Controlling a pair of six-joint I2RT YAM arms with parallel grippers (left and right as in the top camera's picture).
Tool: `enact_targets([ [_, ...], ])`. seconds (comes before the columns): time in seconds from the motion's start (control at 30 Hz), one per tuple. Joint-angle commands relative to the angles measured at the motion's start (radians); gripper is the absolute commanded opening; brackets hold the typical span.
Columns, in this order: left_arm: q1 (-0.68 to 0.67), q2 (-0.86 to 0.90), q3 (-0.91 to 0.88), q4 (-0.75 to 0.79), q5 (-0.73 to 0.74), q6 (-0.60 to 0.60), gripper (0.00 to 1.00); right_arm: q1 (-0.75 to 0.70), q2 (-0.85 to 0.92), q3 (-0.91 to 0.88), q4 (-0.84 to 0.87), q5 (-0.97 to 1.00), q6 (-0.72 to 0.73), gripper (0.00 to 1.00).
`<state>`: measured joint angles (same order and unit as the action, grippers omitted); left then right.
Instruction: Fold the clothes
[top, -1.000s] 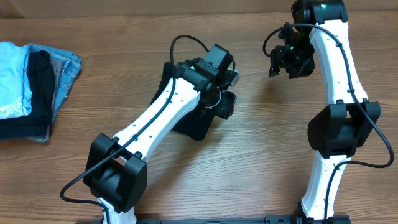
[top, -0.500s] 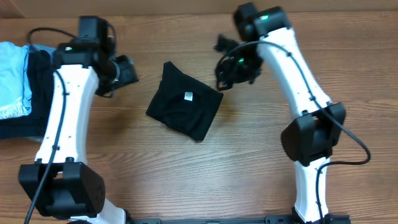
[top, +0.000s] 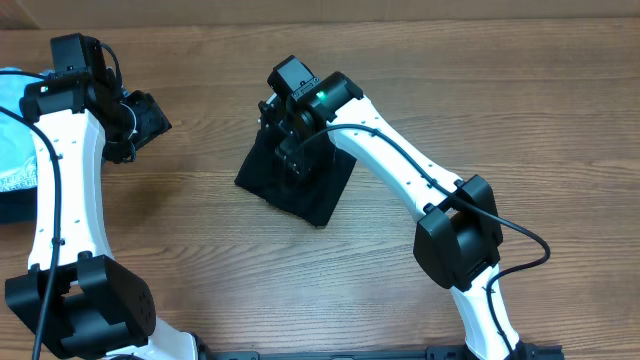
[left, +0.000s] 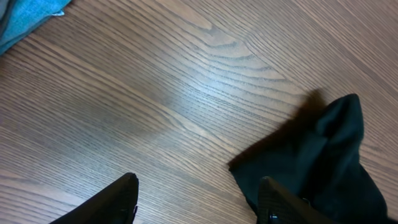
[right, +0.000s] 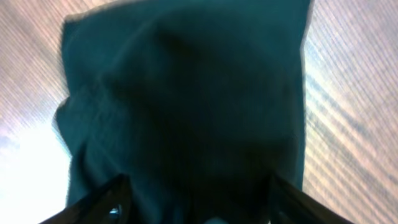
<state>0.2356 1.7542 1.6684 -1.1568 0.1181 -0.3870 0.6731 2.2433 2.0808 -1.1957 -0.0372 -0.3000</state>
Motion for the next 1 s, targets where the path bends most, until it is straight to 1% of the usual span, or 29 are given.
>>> enact_targets([
  [0.0,-0.007,-0.008,-0.002,-0.003,0.018,-0.01,0.65,-0.009,-0.019,-0.025,0.068,0.119,0.105,0.59],
  [0.03,-0.007,-0.008,-0.002,-0.003,0.018,-0.01,0.65,-0.014,-0.019,-0.025,0.084,0.161,0.154,0.47],
  [0.07,-0.007,-0.008,-0.002,-0.005,0.02,-0.01,0.65,-0.023,-0.019,-0.025,0.093,0.2,0.219,0.32],
  [0.1,-0.007,-0.008,-0.002,-0.01,0.025,-0.01,0.65,-0.048,-0.019,-0.025,0.092,0.279,0.34,0.16],
  [0.13,-0.007,-0.008,-0.002,-0.011,0.033,-0.01,0.65,-0.076,-0.02,-0.025,0.078,0.333,0.455,0.15],
  [0.17,-0.007,-0.008,-0.002,-0.011,0.033,-0.01,0.65,-0.127,-0.02,-0.025,0.057,0.339,0.565,0.15],
  [0.23,-0.007,-0.008,-0.002,-0.011,0.032,-0.01,0.65,-0.195,-0.02,-0.025,0.032,0.296,0.62,0.18],
  [0.3,-0.007,-0.008,-0.002,-0.014,0.033,-0.01,0.65,-0.256,-0.02,-0.025,0.011,0.237,0.619,0.27],
  [0.33,-0.007,-0.008,-0.002,-0.014,0.032,-0.009,0.65,-0.282,-0.02,-0.025,-0.006,0.23,0.619,0.31],
  [0.4,-0.007,-0.008,-0.002,-0.015,0.032,-0.001,0.65,-0.314,-0.019,-0.025,-0.029,0.226,0.618,0.31],
  [0.43,-0.007,-0.008,-0.002,-0.016,0.032,-0.001,0.65,-0.322,-0.02,-0.025,-0.037,0.225,0.618,0.34],
  [0.63,-0.007,-0.008,-0.002,-0.025,0.04,0.01,0.65,-0.321,-0.019,-0.025,-0.076,0.219,0.607,0.37],
  [0.73,-0.024,-0.008,-0.002,-0.021,0.041,0.077,0.66,-0.332,-0.023,-0.024,-0.117,0.182,0.61,0.43],
  [0.77,-0.038,-0.008,-0.002,-0.012,0.04,0.108,0.66,-0.338,-0.031,-0.024,-0.128,0.163,0.611,0.47],
  [0.83,-0.071,-0.008,-0.002,0.011,0.04,0.143,0.68,-0.356,-0.062,-0.024,-0.154,0.113,0.61,0.53],
  [0.9,-0.109,-0.008,-0.002,0.034,0.04,0.176,0.69,-0.374,-0.1,-0.024,-0.183,0.085,0.608,0.56],
  [0.97,-0.169,-0.008,-0.002,0.072,0.038,0.231,0.7,-0.394,-0.134,-0.024,-0.23,0.034,0.607,0.68],
])
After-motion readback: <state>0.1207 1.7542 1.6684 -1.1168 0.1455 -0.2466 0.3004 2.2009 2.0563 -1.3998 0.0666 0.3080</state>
